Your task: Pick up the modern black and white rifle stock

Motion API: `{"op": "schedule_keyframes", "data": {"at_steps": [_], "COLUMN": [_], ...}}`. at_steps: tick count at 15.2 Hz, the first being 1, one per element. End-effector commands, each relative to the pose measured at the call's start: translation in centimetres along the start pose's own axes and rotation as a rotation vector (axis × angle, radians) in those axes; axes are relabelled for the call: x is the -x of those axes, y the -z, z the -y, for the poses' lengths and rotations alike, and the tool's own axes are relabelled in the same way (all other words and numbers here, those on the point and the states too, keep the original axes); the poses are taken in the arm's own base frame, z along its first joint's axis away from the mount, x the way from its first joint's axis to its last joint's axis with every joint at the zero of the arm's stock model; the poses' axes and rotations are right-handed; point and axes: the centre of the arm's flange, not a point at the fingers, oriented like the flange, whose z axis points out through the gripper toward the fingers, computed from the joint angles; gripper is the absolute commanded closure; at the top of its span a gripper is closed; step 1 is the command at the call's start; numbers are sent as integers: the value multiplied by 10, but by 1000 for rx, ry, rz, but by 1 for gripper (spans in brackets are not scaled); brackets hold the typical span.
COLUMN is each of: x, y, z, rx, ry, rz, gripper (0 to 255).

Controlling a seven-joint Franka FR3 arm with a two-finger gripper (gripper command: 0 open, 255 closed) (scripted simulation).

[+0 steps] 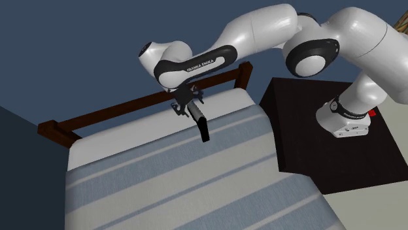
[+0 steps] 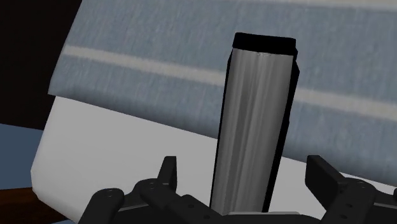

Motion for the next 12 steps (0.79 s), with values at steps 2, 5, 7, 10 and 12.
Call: {"op": "schedule_keyframes", "data": {"at_steps": [2, 5, 7, 10, 12], "x": [-7, -13, -13, -13, -13], "y": [-15, -26, -26, -27, -27], "z": [5, 9, 9, 9, 9], "rx": [0, 0, 0, 0, 0], "ry": [-2, -2, -2, -2, -2], "rz": [1, 1, 1, 1, 1], "gripper": [0, 0, 255, 255, 255]}}
